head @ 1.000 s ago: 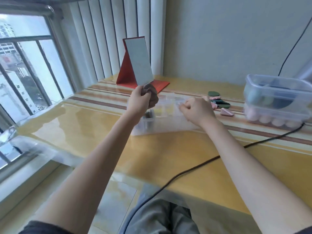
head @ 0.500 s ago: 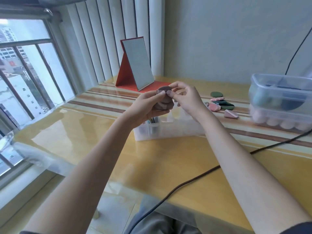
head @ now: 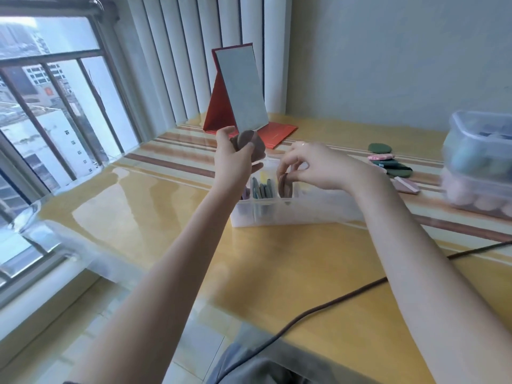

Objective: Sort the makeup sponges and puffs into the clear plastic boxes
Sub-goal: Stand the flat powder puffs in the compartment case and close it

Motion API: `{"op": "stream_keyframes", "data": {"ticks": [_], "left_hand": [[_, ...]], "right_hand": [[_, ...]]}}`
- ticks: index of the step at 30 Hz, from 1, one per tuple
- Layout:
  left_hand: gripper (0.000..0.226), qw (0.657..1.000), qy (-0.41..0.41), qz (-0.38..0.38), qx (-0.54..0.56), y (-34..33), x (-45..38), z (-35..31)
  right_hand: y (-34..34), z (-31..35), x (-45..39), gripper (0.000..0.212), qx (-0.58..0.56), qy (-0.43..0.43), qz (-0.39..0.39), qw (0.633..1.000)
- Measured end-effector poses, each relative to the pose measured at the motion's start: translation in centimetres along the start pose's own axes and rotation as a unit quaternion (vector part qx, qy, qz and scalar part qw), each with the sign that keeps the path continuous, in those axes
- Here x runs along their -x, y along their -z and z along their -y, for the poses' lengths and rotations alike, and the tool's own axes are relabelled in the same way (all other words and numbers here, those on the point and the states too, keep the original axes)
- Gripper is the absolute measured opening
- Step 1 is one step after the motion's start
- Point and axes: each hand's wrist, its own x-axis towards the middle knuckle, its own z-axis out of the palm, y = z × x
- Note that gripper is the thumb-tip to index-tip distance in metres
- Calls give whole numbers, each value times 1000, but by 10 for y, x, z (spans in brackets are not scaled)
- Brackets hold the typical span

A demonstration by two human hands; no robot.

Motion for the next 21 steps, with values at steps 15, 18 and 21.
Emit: {"op": "stream_keyframes", "data": {"ticks": [15, 18, 21], "left_hand": [[52, 946, -120, 119, -275, -4, 8, 6], [52, 926, -151, 133, -321, -3, 11, 4], [53, 884, -214, 158, -385, -2, 16, 2]], "right_hand": [[-17, 3, -3, 20, 1, -77, -32, 996], [-13, -3, -3, 15, -86, -76, 7, 993], [-8, -5, -2, 17, -110, -54, 34, 992]]}}
